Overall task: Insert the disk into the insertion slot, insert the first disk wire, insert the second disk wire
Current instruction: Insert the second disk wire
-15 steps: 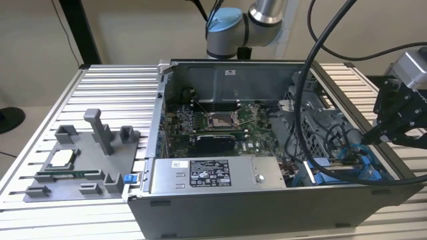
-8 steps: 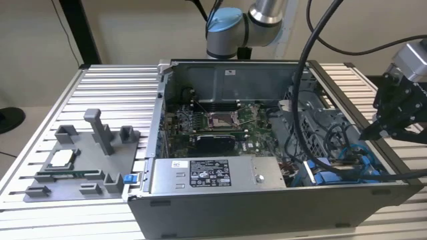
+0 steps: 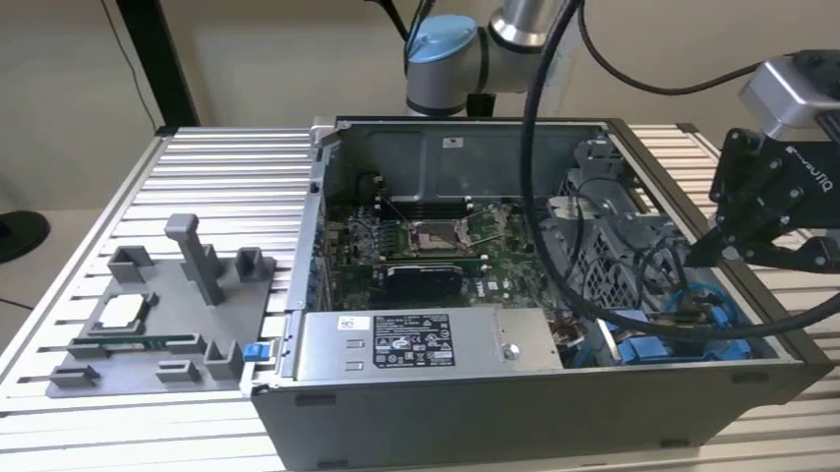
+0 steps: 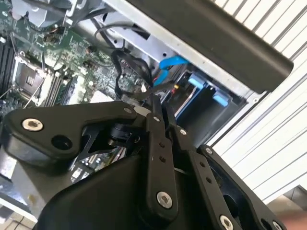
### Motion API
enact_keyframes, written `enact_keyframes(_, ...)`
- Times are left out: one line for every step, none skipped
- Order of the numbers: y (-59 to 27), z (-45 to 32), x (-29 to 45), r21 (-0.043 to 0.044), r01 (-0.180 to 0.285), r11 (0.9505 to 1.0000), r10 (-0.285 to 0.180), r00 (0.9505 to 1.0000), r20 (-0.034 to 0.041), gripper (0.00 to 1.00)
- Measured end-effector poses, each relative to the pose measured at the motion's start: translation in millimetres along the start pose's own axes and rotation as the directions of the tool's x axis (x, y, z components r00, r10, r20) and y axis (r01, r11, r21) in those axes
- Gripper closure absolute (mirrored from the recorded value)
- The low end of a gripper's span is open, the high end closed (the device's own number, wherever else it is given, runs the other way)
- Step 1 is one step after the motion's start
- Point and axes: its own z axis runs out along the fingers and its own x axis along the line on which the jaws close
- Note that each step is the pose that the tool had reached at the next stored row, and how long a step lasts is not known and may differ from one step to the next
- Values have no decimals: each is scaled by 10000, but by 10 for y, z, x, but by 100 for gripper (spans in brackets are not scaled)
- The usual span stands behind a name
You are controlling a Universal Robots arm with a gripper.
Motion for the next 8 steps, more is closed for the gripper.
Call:
enact_keyframes(44,1,1,3,0,10000,0,10000,0,100)
enact_keyframes(89,5,2,9,2,10000,-2,10000,2,100)
enact_keyframes(137,8,4,16,3,10000,-3,10000,1,100)
enact_keyframes(182,12,5,24,5,10000,-5,10000,2,100)
enact_keyframes(215,15,7,28,6,10000,-6,10000,3,100)
enact_keyframes(236,20,8,32,6,10000,-6,10000,-8,100)
enact_keyframes(249,28,10,34,3,10000,-3,10000,-42,100)
enact_keyframes(261,36,12,38,1,10000,-1,10000,-84,100)
